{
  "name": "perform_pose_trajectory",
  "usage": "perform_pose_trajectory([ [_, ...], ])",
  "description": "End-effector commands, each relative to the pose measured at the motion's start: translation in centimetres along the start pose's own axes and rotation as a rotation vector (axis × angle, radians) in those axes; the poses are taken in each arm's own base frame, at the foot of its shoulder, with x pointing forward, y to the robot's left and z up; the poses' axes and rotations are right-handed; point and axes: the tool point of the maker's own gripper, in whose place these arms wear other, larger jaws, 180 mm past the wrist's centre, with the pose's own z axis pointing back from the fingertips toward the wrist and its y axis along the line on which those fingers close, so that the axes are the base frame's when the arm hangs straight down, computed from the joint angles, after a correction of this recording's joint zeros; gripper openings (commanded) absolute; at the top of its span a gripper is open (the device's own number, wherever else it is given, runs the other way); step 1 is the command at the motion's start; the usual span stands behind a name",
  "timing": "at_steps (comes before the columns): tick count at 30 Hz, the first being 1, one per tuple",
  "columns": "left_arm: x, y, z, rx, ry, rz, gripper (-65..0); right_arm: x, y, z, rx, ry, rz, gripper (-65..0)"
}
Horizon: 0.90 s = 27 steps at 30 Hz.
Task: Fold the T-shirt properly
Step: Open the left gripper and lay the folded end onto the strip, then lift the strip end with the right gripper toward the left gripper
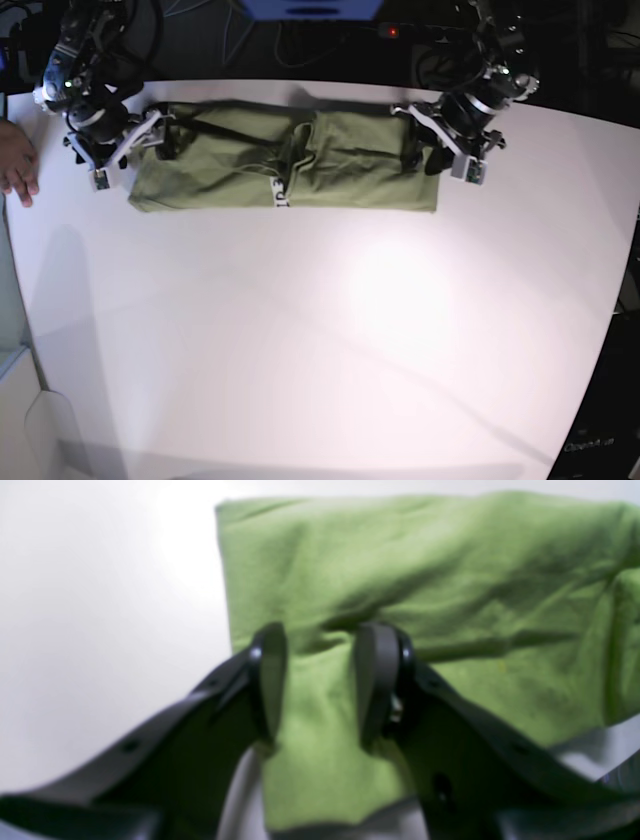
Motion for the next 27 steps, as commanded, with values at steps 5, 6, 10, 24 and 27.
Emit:
perform_pose_trajectory([
  [5,-2.7,0.2,0.6,0.017,0.104,-0.011,-42.4,-1.4,0.1,0.0,0.003,0.071,0.013,-47.0],
  [6,-2.7,0.2,0.7,0.019,0.105,-0.010,-42.4,-0.9,0.1,-0.1,0.002,0.061,0.015,-58.0],
  [10,-2.8,0.2,0.7,0.019,0.106,-0.010,-42.4,0.5,-0.1,0.2,-0.011,0.029,0.037,-63.7],
  [24,-2.7,0.0,0.5,0.019,0.104,0.001,-42.4,5.8,2.5,3.4,-0.039,-0.011,0.236,-64.3],
  [27,-2.6,-0.5,0.3,0.013,0.099,0.014,-42.4,5.6,5.4,2.7,0.035,-0.007,0.266,-64.3],
])
